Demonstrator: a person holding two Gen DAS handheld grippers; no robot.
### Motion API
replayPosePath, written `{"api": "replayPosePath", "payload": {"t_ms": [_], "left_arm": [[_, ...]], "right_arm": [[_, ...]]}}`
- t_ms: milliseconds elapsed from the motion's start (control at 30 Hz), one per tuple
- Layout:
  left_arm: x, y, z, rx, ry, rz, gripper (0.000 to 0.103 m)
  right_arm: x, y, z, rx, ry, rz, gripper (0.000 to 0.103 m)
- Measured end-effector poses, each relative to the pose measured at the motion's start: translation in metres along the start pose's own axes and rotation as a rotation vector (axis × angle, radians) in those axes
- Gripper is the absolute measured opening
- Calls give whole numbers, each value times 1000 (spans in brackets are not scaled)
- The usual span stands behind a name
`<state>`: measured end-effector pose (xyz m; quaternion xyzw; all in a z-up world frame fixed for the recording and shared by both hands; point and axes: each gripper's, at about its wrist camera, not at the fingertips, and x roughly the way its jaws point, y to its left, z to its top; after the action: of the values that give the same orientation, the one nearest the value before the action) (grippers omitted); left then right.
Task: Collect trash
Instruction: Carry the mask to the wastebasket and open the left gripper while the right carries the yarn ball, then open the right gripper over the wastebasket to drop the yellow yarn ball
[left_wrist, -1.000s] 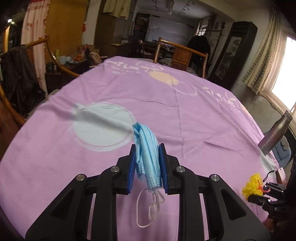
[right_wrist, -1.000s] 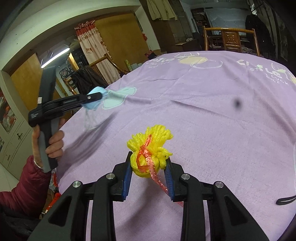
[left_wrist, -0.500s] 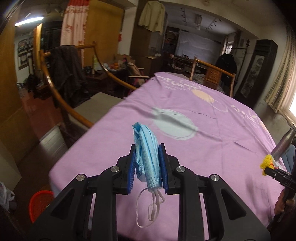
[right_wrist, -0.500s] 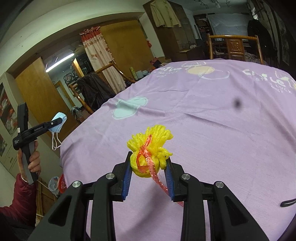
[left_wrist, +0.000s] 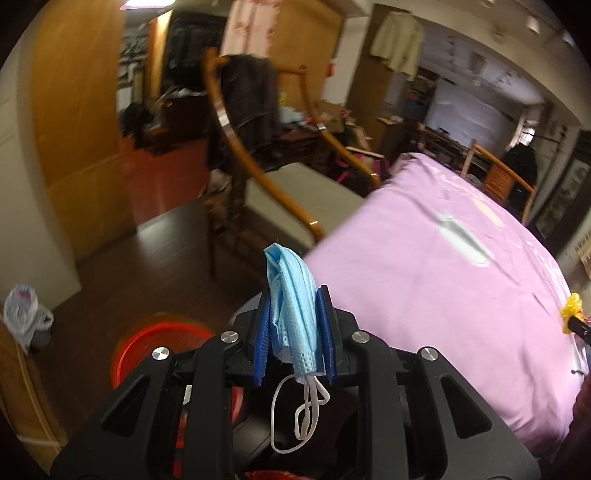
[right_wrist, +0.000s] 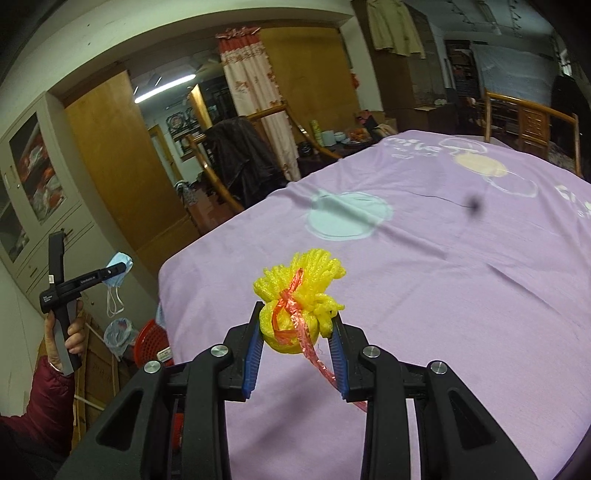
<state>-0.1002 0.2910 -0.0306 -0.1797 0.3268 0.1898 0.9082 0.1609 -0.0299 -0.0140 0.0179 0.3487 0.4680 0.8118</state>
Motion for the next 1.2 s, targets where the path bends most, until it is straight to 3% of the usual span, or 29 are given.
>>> {"api": "replayPosePath", "payload": {"t_ms": [300,333,400,467,533,767,1200], "left_arm": [[16,92,-36,-132,69,66,28],[19,98,-40,-134,83,84,31],[23,110,-49,-146,106,130,56],[22,125,-58,-173,117,168,70],[19,134,-63,-186,122,177,71],[-1,168,-70,-216,101,294,93],[-18,190,-80,-173,105,431,96]], "right_arm": [[42,75,16,-103,75,77,32],[46,82,16,-111,83,87,32],[56,102,19,-133,104,115,32],[63,117,21,-153,119,133,32],[74,139,22,-184,140,159,32],[109,202,20,-277,220,248,32],[181,309,2,-418,377,373,33]]}}
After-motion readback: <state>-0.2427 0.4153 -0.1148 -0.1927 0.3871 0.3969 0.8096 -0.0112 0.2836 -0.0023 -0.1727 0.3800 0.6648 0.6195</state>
